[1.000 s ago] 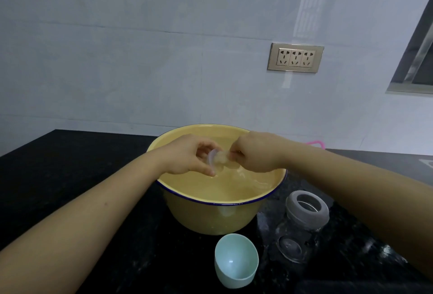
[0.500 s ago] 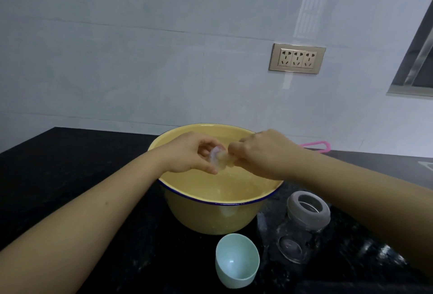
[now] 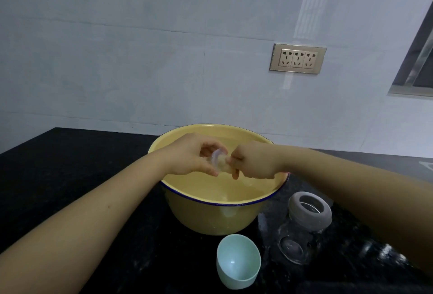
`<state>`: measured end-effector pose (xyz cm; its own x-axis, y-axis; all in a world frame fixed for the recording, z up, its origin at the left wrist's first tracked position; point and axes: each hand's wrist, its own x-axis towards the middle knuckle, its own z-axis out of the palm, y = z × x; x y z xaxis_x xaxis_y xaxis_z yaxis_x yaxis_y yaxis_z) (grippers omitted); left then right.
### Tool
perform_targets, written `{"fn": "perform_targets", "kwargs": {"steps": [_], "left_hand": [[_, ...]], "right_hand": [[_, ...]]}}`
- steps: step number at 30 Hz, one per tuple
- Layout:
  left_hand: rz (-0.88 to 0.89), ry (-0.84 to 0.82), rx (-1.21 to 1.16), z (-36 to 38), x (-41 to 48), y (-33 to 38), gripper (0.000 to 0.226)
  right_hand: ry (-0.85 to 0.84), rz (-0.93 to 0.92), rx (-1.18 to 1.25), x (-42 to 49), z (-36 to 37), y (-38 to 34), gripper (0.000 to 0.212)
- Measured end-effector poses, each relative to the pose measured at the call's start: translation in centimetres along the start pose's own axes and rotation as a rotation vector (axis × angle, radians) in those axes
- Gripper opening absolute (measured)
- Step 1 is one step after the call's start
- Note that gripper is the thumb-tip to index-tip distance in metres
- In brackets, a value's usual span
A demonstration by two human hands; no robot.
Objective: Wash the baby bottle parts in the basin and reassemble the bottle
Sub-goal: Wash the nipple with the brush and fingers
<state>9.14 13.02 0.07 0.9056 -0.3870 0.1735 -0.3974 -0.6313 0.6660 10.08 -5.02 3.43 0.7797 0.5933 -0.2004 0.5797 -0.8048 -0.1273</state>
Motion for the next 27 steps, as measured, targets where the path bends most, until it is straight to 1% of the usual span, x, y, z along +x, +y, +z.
{"fn": "perform_targets", "kwargs": {"steps": [2,4,6,7,8,10,11,12,15,16,18,20,21,22,25,27], "left_hand": [[0.003,0.009,0.022,0.0,0.0,0.1,0.041],[0.004,0.018,0.026,0.0,0.0,0.2,0.041],[-0.002,0.022,0.031,0.0,0.0,0.2,0.041],[-0.006,0.026,0.03,0.0,0.0,0.2,0.041],[-0.012,0.031,0.027,0.0,0.1,0.1,0.041],[-0.027,0.048,0.023,0.0,0.1,0.1,0.042],[-0.037,0.059,0.021,0.0,0.1,0.0,0.042],[-0.047,0.07,0.019,0.0,0.2,-0.1,0.041],[-0.065,0.092,0.023,-0.1,0.4,-0.3,0.037],[-0.069,0.098,0.025,-0.1,0.4,-0.4,0.037],[-0.079,0.104,0.022,-0.1,0.5,-0.5,0.036],[-0.089,0.102,0.027,-0.1,0.5,-0.7,0.036],[-0.092,0.101,0.033,-0.1,0.5,-0.7,0.037],[-0.094,0.1,0.036,-0.1,0.5,-0.7,0.038],[-0.089,0.098,0.017,-0.1,0.5,-0.7,0.042],[-0.076,0.104,-0.008,-0.1,0.4,-0.6,0.043]], "right_hand": [[-0.02,0.027,0.131,0.1,-0.4,0.1,0.046],[-0.019,0.055,0.254,0.2,-0.4,0.3,0.04],[0.003,0.05,0.284,0.3,-0.3,0.5,0.034],[0.016,0.033,0.272,0.3,-0.4,0.8,0.035],[0.019,0.015,0.25,0.1,-0.6,1.1,0.04],[0.034,0.0,0.13,-0.7,-1.3,1.9,0.062],[0.068,0.001,0.016,-1.2,-1.6,2.3,0.069],[0.115,-0.004,-0.106,-1.6,-1.8,2.8,0.069],[0.242,-0.032,-0.365,-3.0,-1.9,3.7,0.046],[0.313,-0.063,-0.442,-3.3,-1.9,3.9,0.039],[0.522,-0.232,-0.603,-3.8,-1.8,4.6,0.027],[0.693,-0.39,-0.74,-3.8,-1.7,5.5,0.018],[0.742,-0.423,-0.785,-3.7,-1.6,5.9,0.02],[0.754,-0.412,-0.806,-3.6,-1.4,6.1,0.027],[0.794,-0.287,-0.709,-3.4,-1.0,5.6,0.043],[0.784,-0.192,-0.632,-3.4,-1.0,4.7,0.048]]}}
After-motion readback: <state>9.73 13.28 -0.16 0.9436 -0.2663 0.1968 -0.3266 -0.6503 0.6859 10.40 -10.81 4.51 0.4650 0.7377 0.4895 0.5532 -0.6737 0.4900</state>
